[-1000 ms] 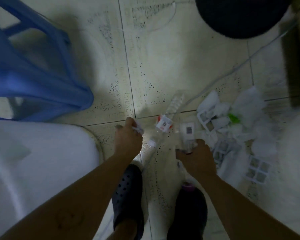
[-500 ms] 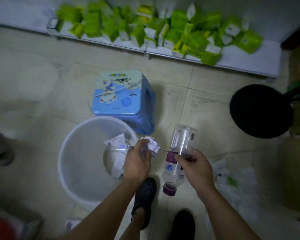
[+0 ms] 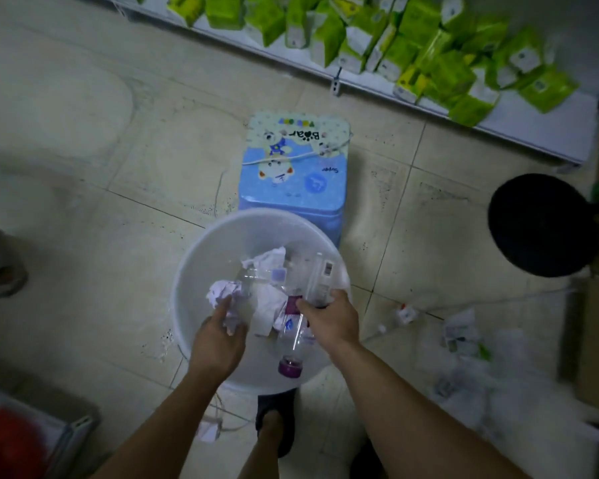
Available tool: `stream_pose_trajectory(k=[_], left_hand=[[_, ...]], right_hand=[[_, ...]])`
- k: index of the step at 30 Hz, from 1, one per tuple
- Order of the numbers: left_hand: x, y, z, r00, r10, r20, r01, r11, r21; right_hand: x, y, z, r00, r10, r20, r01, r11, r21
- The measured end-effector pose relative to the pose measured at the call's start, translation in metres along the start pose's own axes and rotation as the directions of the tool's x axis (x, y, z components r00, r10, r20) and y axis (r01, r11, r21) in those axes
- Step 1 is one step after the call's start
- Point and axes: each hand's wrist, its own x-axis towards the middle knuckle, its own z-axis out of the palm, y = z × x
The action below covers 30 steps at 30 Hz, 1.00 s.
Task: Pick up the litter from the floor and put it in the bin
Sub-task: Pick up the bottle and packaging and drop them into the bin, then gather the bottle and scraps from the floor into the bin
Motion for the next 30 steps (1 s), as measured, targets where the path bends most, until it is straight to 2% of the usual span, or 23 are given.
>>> stream_pose_trajectory(k=[3, 6, 9, 13, 19, 26, 30], left_hand=[[0.018, -0.016, -0.002, 0.982, -0.023, 0.186, 0.017, 0.999, 0.033], [0.019, -0.011, -0.004, 0.951, -0.053, 0.306, 0.056, 0.998, -0.002], [0.006, 0.017, -0.008, 0.943, 0.070, 0.325, -0.079, 0.997, 0.015], [0.002, 0.072, -0.006, 0.899, 0.304, 0.316, -0.293, 0.952, -0.083], [-0.030, 0.153, 0.050, 0.803, 0.368, 0.470, -0.437, 0.899, 0.043], [-0.091, 0.235, 0.165, 0.703, 0.302, 0.643, -0.494, 0.858, 0.137], [-0.112, 0.261, 0.247, 0.702, 0.215, 0.679, -0.479, 0.848, 0.227]], right_hand=[[0.005, 0.003, 0.019, 0.999, 0.021, 0.033, -0.020, 0.999, -0.043], [-0.007, 0.006, 0.020, 0.998, -0.043, 0.048, 0.049, 0.990, -0.132], [-0.026, 0.008, 0.003, 0.998, -0.052, 0.029, 0.057, 0.978, -0.199], [-0.030, 0.015, -0.032, 0.999, 0.026, -0.034, -0.029, 0.994, -0.106], [-0.042, 0.064, -0.113, 0.967, 0.194, -0.164, -0.188, 0.981, 0.052], [-0.051, 0.175, -0.218, 0.873, 0.404, -0.272, -0.320, 0.897, 0.306], [-0.032, 0.244, -0.259, 0.843, 0.483, -0.239, -0.351, 0.829, 0.437]])
